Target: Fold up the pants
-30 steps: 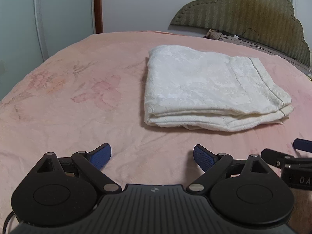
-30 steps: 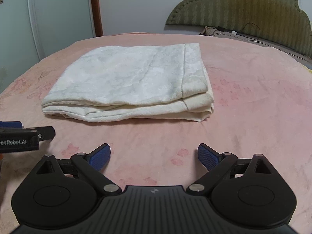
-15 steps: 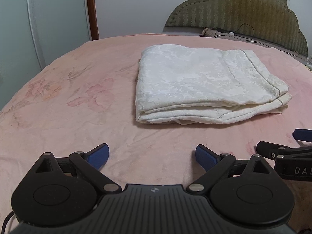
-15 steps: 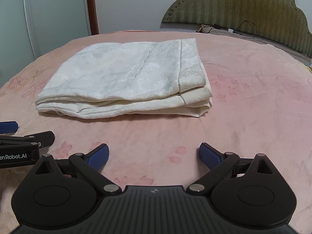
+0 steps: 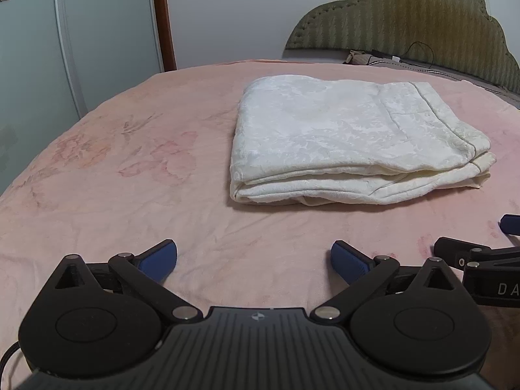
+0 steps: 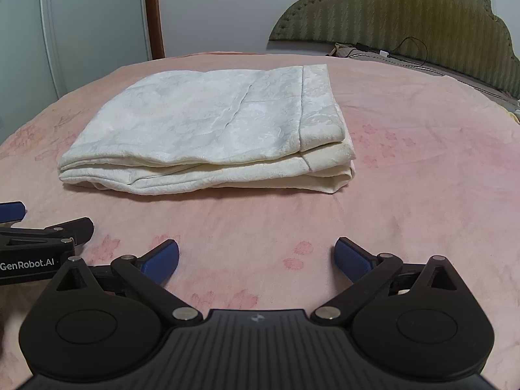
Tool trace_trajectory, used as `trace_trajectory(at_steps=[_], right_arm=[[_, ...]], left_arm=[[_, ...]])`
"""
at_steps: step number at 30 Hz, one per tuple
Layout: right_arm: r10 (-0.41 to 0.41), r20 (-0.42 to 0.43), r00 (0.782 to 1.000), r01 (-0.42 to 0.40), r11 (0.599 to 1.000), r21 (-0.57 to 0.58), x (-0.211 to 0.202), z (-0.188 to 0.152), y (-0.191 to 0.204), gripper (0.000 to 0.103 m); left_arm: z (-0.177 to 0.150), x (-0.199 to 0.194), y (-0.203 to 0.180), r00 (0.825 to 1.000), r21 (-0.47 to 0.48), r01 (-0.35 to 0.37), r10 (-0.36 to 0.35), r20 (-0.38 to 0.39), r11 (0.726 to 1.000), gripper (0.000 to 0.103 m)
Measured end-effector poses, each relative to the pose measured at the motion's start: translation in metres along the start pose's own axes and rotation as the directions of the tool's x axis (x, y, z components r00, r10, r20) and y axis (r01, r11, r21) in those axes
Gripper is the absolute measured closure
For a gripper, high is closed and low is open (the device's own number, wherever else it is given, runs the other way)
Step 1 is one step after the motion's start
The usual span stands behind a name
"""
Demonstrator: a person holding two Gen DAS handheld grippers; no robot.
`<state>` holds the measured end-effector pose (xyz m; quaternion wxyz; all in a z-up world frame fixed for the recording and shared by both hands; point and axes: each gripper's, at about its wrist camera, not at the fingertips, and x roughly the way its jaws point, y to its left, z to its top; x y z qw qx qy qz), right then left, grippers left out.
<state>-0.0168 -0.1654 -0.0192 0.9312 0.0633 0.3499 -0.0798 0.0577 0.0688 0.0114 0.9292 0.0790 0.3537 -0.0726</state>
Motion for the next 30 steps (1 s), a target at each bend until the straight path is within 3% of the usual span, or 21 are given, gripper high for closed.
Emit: trace_trajectory(at_steps=[30], right_arm=[[-0.011,0.004,1.0,0.011,1.0,-0.003,-0.002,-0.0047,0.0023,0.0]], left_arm=[[-0.0042,0.0003,0.0031,0.999,-0.012,0.032,-0.032,0.007,0.999,0.0]])
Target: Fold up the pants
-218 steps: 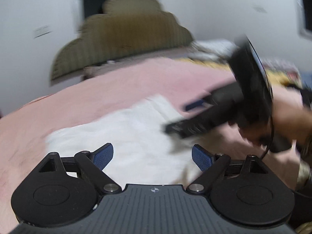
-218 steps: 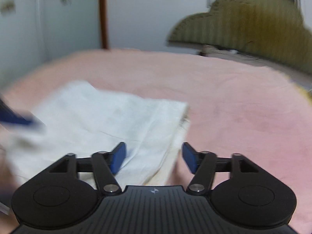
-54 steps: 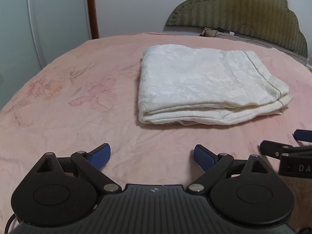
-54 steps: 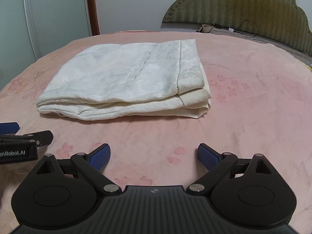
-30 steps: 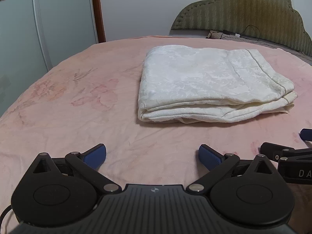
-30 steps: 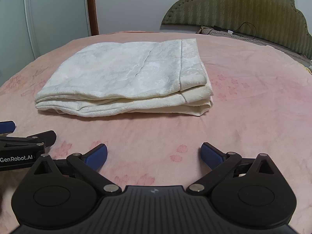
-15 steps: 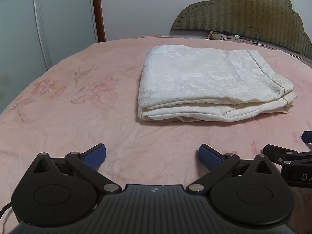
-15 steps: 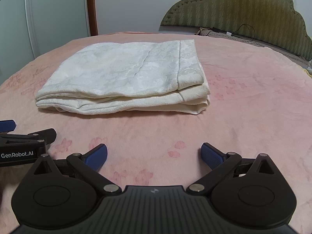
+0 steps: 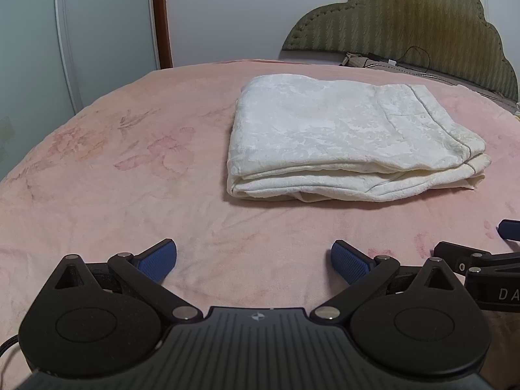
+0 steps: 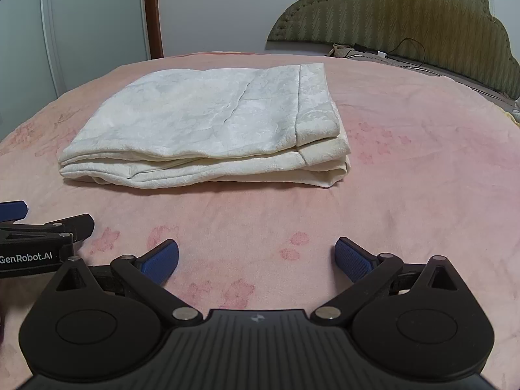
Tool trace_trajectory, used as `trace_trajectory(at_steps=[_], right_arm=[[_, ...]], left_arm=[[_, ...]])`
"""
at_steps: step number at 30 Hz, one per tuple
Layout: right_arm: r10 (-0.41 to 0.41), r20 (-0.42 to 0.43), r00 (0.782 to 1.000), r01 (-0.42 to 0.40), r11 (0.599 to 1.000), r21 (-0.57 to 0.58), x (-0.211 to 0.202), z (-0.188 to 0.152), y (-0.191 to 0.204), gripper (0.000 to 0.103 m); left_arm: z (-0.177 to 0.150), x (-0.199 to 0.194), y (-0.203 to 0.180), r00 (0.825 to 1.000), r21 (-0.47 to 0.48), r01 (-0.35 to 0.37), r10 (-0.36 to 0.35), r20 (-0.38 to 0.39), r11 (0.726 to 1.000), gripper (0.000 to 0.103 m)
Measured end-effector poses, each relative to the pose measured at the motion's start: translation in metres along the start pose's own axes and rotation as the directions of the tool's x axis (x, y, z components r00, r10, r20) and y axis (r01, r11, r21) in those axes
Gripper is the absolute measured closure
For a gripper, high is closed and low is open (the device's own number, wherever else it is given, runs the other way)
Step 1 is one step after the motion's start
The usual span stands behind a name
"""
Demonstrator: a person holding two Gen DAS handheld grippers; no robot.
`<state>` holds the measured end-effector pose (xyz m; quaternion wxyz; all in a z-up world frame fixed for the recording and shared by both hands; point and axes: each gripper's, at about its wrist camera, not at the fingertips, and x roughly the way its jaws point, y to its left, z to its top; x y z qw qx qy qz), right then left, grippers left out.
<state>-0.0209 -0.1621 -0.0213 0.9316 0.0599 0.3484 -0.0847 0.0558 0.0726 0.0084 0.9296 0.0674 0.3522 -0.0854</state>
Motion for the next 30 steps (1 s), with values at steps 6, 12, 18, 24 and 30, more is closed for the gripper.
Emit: trace_trajectory(at_steps=[6,12,18,24,30], right_arm=[[-0.01,0.002,1.0,0.01,1.0,-0.007,0.0002,-0.0005,0.0029,0.0],[-0.008,0.001,1.0,0.008,1.0,-0.004,0.0003,-0.0002,0.0021,0.0],[-0.006,0.001,1.0,0.006,1.0,-0.002,0.0005,0.0,0.0021,0.0],[-0.005,0.0,1.0,0.005,1.0,-0.003,0.0007,-0.0001,0.0024,0.0],[-0.006,0.0,1.0,0.006,1.0,-0.003,0.0005,0.0,0.0021,0.0]], left_arm=[[-0.0007,-0.0017,-0.0054,1.0,0.025,0.013,-0.014,0.011,1.0,0.0],[0.0,0.0008,-0.0052,1.0,0.013,0.02,-0.02,-0.003,1.0,0.0],[0.0,0.0016,-0.0038,1.0,0.003,0.026,-0.026,-0.007,1.0,0.0],[-0.0001,0.0017,-0.004,1.0,0.003,0.026,-0.026,-0.007,1.0,0.0],[-0.0002,0.0017,-0.0041,1.0,0.003,0.026,-0.026,-0.007,1.0,0.0]])
